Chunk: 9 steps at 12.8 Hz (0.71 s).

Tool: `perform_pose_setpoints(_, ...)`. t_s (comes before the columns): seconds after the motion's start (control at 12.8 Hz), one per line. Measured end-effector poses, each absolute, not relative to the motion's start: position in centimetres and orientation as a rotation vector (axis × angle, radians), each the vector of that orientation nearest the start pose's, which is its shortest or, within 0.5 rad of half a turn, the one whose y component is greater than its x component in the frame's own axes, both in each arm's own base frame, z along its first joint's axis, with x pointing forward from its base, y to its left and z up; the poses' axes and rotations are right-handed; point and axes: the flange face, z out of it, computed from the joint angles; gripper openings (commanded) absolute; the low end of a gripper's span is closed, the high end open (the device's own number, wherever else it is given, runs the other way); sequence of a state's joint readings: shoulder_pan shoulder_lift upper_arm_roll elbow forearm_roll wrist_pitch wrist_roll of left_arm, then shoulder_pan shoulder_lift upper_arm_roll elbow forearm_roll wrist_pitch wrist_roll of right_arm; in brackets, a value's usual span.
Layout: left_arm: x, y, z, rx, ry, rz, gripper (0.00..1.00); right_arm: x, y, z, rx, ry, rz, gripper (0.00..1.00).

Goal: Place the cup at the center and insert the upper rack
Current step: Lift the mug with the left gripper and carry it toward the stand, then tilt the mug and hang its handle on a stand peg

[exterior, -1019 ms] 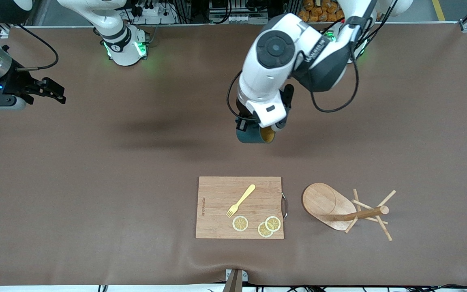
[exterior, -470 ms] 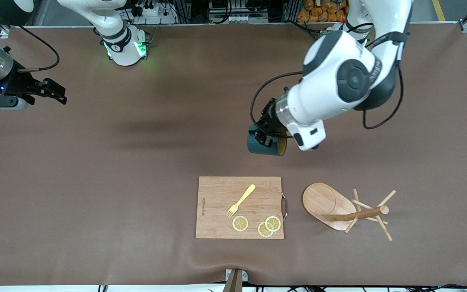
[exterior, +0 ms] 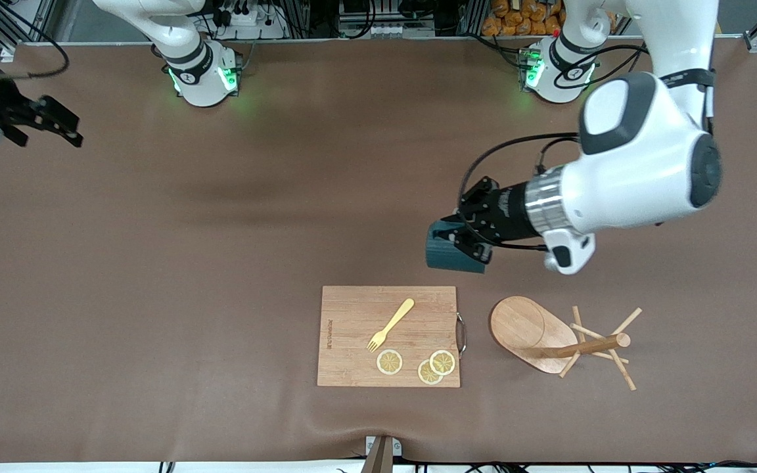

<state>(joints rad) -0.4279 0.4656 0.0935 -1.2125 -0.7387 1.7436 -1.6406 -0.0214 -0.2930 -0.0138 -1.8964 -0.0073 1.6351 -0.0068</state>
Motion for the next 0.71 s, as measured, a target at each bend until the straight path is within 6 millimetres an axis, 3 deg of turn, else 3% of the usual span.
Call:
perform_pose_setpoints(0.16,64.5,-28.8,54.4,-2.636,-2.240,1.028,0.00,46.2,-2.7,64.2,-3.142,-0.002,-0.086,1.00)
perform_pose_setpoints(0.71,66.3,-25.1,55.1,-2.602,-2.352,1.295,0.00,46.1,-3.0,64.1,-3.139,-0.088,-0.041,1.00)
